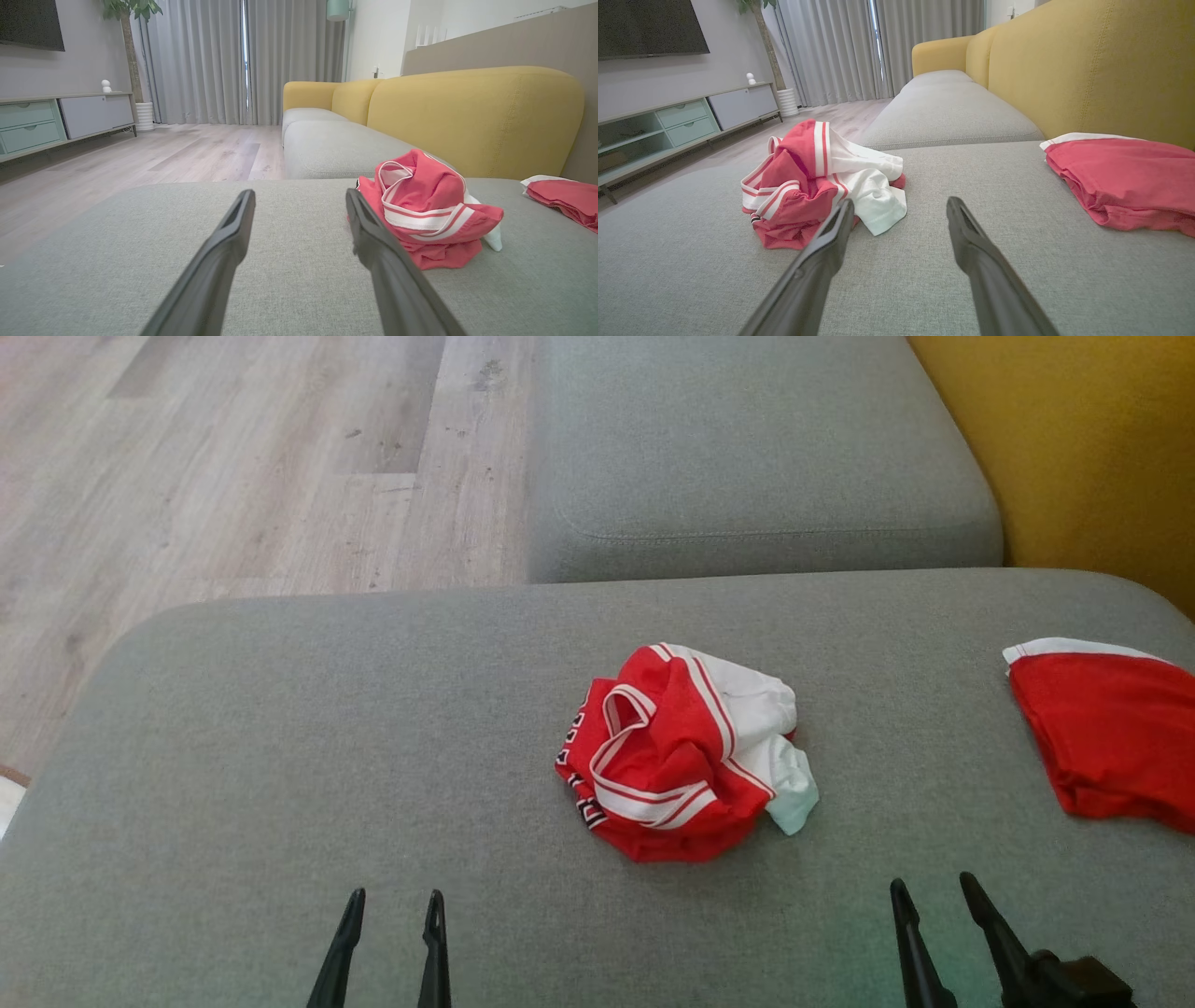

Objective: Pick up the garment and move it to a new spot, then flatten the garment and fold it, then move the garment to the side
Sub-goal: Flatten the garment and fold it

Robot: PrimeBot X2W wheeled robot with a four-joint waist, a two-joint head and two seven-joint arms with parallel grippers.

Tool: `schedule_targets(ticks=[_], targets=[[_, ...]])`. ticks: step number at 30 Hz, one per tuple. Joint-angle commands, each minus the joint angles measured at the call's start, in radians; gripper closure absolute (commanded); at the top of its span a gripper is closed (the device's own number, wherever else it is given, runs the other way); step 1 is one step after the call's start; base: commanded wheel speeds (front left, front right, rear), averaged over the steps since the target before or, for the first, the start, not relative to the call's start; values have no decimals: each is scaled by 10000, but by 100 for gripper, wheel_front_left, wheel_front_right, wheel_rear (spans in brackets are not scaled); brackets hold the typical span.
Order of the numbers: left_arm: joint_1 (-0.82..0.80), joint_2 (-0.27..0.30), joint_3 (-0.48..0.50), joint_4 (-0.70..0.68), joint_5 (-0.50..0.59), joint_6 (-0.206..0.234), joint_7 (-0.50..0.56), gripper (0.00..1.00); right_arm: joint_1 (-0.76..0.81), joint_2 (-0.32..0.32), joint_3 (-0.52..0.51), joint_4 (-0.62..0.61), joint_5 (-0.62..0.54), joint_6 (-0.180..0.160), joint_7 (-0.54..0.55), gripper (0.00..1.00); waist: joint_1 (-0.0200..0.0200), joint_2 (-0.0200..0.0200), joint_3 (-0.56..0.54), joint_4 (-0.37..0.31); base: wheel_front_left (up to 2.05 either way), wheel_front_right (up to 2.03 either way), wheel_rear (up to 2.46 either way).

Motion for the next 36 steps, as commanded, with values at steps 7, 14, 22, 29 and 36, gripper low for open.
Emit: schedule_targets(ticks=[7,14,22,29,36], targets=[[-1127,-151,-283,133,278,-202,-95,0,-667,-157,408,-401,-117,67,-109,0,0,0,366,-744,0,0,0],[-2919,-152,-1554,1491,775,-634,-95,0,-896,-331,669,-592,-120,67,-109,0,0,0,959,-1665,0,0,0],[-5587,-152,-3335,3517,982,-1249,490,0,-1347,-479,987,-825,-95,67,-109,0,0,0,1927,-2811,0,0,0],[-7032,-152,-4119,4893,701,-921,843,0,-1768,-417,1096,-901,-38,67,-109,0,0,0,2539,-3474,0,0,0],[-7757,-152,-4275,6281,530,-320,973,69,-1985,-324,1138,-880,-11,67,-109,0,0,0,2769,-3807,0,0,0]])
